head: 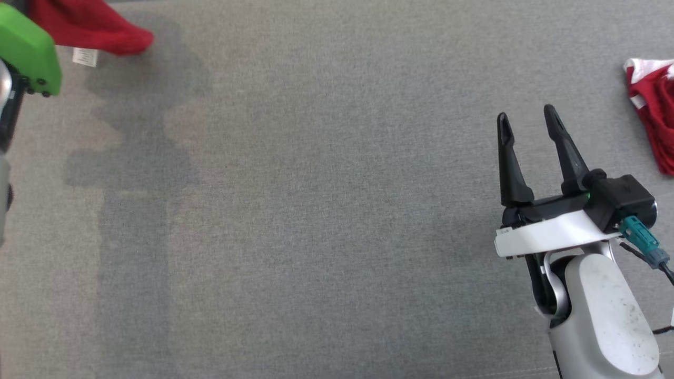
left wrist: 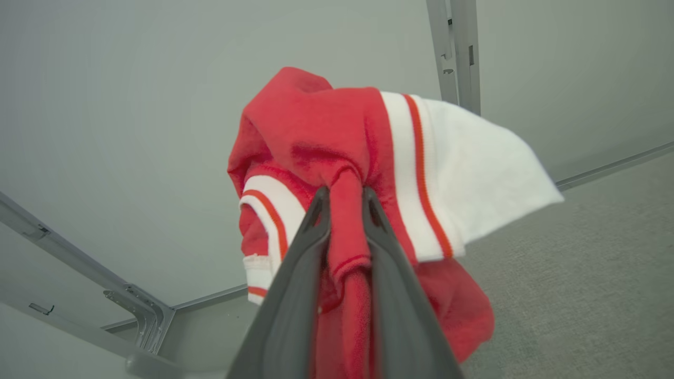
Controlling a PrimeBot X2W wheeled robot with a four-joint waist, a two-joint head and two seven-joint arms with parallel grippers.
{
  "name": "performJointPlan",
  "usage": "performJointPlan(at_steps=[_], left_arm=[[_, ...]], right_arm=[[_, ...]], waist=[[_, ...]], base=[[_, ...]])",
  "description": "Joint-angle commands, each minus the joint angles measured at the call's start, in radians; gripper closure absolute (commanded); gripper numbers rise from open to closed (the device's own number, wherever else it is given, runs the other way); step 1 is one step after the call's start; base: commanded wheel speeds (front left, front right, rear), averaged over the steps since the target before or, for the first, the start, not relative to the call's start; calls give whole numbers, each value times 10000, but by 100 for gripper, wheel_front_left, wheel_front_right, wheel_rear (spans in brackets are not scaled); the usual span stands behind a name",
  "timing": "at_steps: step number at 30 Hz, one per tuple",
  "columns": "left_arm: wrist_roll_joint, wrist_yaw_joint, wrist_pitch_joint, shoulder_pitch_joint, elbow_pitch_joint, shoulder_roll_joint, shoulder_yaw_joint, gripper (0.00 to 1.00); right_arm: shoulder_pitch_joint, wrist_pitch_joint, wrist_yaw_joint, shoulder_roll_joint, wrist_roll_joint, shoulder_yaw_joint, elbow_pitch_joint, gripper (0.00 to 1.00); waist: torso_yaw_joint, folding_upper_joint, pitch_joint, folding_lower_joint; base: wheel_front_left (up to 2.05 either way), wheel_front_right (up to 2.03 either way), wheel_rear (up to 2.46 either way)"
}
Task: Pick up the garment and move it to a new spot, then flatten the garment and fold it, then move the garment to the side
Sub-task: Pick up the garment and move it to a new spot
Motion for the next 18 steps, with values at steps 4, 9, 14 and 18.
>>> performJointPlan(at_steps=[4,9,14,18], left_arm=[[-738,-23,318,273,-1318,-372,-855,100],[-1529,-25,438,643,-2672,-916,-1440,100],[-2122,175,159,1518,-3654,-1780,-1617,100],[-2567,535,-315,2564,-3575,-2493,-1617,100]], right_arm=[[616,-40,-14,-20,149,-246,61,0],[970,-37,-14,-19,222,-402,49,0],[1118,-37,-14,-14,267,-487,15,0],[1120,-38,-14,-13,298,-482,-17,0]], waist=[[-738,0,-1506,-1],[-1156,0,-1707,-1],[-1451,0,-1569,-1],[-1569,0,-1370,-1]], base=[[0,0,0],[0,0,0],[0,0,0],[0,0,0]])
